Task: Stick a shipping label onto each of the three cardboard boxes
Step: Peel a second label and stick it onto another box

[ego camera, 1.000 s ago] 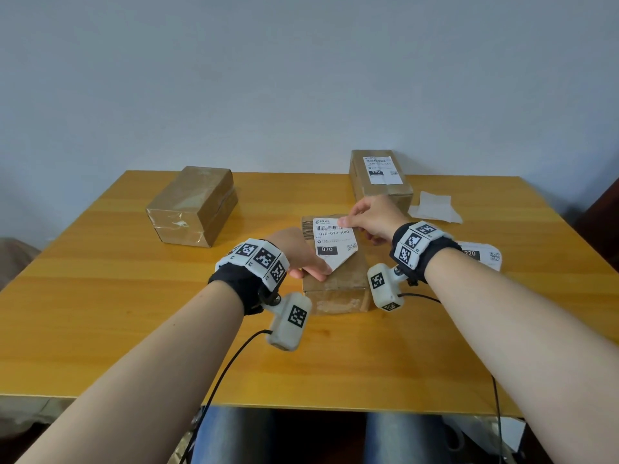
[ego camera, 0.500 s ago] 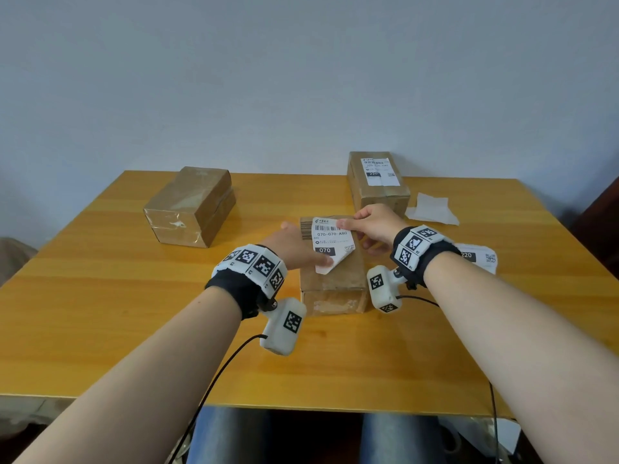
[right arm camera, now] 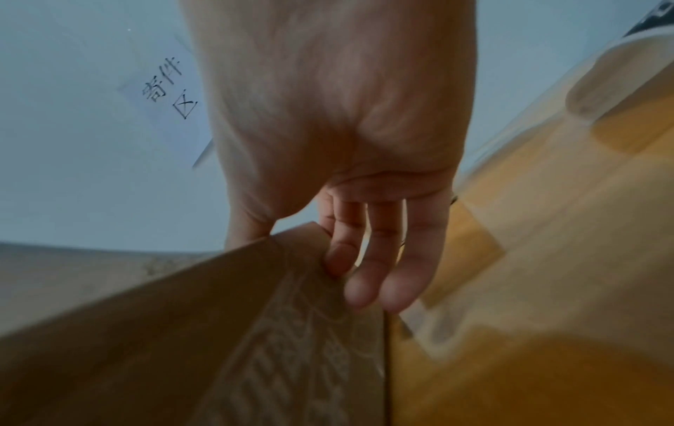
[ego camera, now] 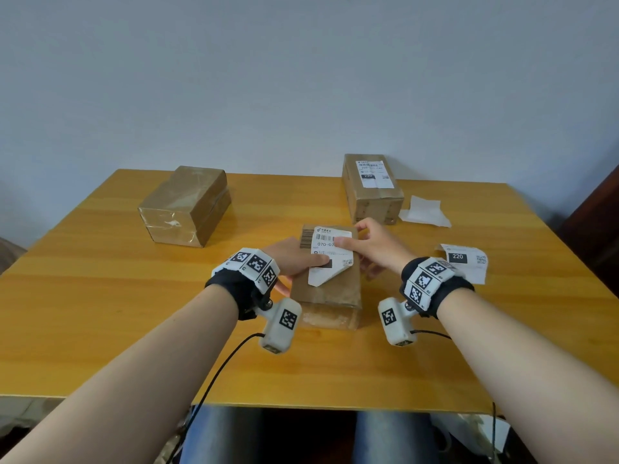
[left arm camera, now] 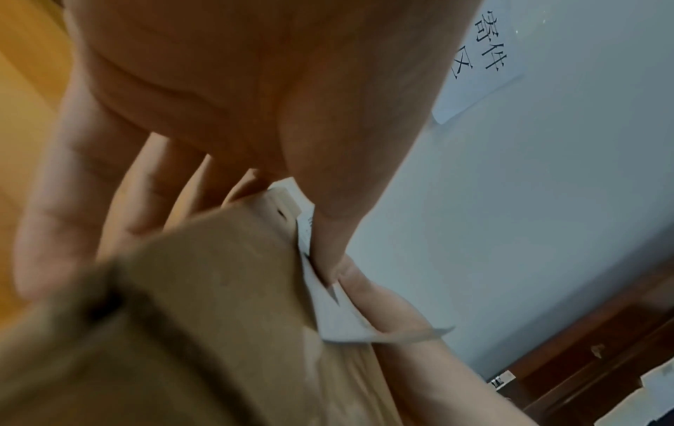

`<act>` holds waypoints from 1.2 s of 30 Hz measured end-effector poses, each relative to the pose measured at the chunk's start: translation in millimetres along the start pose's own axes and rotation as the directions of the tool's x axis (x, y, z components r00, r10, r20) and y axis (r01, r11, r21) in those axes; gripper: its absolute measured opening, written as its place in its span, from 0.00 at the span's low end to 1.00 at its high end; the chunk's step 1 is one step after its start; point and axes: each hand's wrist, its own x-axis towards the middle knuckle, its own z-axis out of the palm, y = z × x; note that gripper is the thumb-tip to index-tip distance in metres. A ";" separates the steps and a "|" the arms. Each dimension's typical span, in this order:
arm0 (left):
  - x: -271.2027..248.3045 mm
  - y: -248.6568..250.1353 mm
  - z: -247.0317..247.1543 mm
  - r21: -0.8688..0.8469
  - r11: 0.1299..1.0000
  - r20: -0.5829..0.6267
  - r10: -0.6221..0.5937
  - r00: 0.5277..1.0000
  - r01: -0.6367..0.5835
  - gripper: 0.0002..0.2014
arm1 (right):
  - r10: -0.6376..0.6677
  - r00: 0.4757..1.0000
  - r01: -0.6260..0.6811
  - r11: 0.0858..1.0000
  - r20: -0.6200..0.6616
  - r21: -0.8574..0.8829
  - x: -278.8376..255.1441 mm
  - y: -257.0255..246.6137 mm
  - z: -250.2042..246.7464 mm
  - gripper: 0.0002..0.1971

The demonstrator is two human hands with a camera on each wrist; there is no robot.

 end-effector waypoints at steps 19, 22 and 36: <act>13.0 -15.5 -1.2 -0.085 0.996 0.011 -0.027 1.000 0.028 0.25 | -0.323 0.943 0.221 0.782 -0.076 -0.583 3.2 -40.5 22.9 0.30; 12.5 -16.3 -1.1 -0.109 0.993 0.003 -0.034 0.999 0.035 0.25 | -0.310 0.947 0.185 0.748 -0.089 -0.638 3.6 -39.3 29.5 0.31; 18.0 -19.6 1.4 -0.153 0.988 0.045 -0.021 0.999 0.027 0.23 | -0.318 0.936 0.138 0.726 -0.152 -0.674 8.7 -27.4 34.5 0.30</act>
